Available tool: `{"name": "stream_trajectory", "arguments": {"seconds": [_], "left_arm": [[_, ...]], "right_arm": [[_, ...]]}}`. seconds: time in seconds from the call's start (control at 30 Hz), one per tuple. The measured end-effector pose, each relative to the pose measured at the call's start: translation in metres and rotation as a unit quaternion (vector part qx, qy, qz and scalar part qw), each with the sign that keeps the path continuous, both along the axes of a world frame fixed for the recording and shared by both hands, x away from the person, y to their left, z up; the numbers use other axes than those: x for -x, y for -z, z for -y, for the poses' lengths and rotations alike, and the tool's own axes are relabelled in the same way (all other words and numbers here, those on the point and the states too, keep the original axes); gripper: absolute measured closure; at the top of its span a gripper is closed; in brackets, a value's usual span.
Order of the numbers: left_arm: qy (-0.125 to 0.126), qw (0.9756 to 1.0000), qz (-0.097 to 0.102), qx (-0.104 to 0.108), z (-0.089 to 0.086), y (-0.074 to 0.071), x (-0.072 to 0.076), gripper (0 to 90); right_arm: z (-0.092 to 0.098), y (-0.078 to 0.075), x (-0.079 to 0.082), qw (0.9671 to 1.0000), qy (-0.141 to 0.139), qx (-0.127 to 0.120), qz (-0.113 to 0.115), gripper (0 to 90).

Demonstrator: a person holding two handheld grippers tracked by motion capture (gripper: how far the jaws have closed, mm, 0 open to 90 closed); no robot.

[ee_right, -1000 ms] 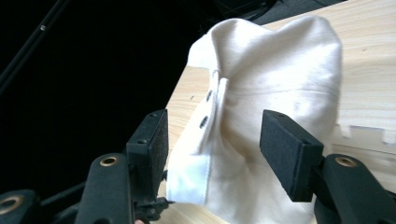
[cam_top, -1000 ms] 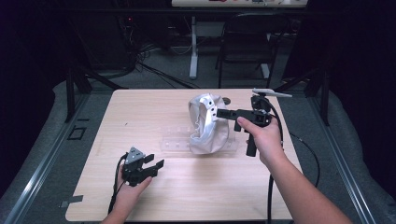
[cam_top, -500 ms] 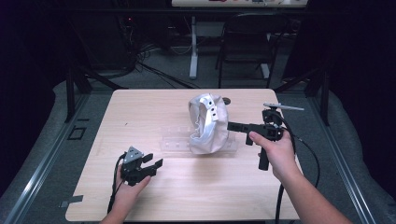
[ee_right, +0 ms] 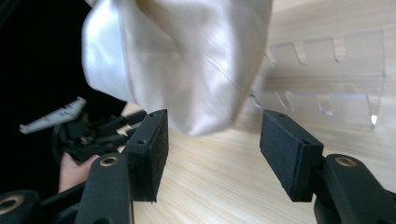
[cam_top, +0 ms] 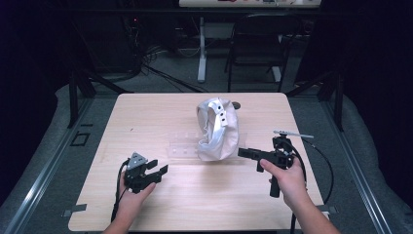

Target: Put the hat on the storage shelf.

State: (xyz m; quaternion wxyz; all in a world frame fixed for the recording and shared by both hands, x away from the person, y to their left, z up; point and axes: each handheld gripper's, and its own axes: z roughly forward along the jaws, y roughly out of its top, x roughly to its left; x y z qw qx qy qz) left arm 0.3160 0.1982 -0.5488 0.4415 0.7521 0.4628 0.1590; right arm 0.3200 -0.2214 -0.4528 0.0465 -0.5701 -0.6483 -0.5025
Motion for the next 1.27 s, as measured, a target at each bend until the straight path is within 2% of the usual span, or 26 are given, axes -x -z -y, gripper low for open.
{"name": "stream_trajectory", "arguments": {"seconds": [0.23,0.33,0.43,0.6,0.7,0.8,0.9,0.93,1.13,1.27], "left_arm": [[-0.001,1.0,-0.002,-0.001,0.0,0.001,-0.001,48.1],[0.0,1.0,-0.002,-0.003,0.0,0.002,-0.001,48.1],[0.0,1.0,-0.002,-0.005,0.0,0.002,-0.001,48.1],[0.001,1.0,-0.002,-0.004,0.001,0.003,0.0,48.1],[0.002,1.0,-0.002,-0.005,0.002,0.003,0.0,48.1],[0.004,1.0,-0.003,-0.008,0.002,0.003,0.0,48.1],[0.003,1.0,-0.001,-0.007,0.003,0.003,0.0,48.1],[0.005,1.0,-0.001,-0.007,0.003,0.003,0.0,48.1],[0.008,0.9999,-0.002,-0.007,0.004,0.004,0.0,48.0],[0.013,0.9999,-0.002,-0.007,0.005,0.003,0.0,47.9]], "right_arm": [[0.0,0.02,0.007,0.9999,0.004,0.012,0.007,42.3],[-0.001,0.032,0.011,0.9993,0.009,0.026,0.024,42.3],[-0.001,0.04,0.014,0.9989,0.011,0.034,0.03,42.2],[0.0,0.051,0.02,0.9984,0.016,0.033,0.043,42.3],[-0.001,0.053,0.023,0.9982,0.011,0.036,0.046,42.3],[-0.001,0.056,0.027,0.9976,0.015,0.036,0.057,42.3],[0.001,0.057,0.029,0.9963,0.019,0.048,0.068,42.3],[0.005,0.059,0.029,0.9969,0.021,0.037,0.067,42.3],[0.01,0.064,0.032,0.9968,0.028,0.034,0.068,42.2],[0.016,0.069,0.034,0.9956,0.038,0.033,0.08,42.7]]}}
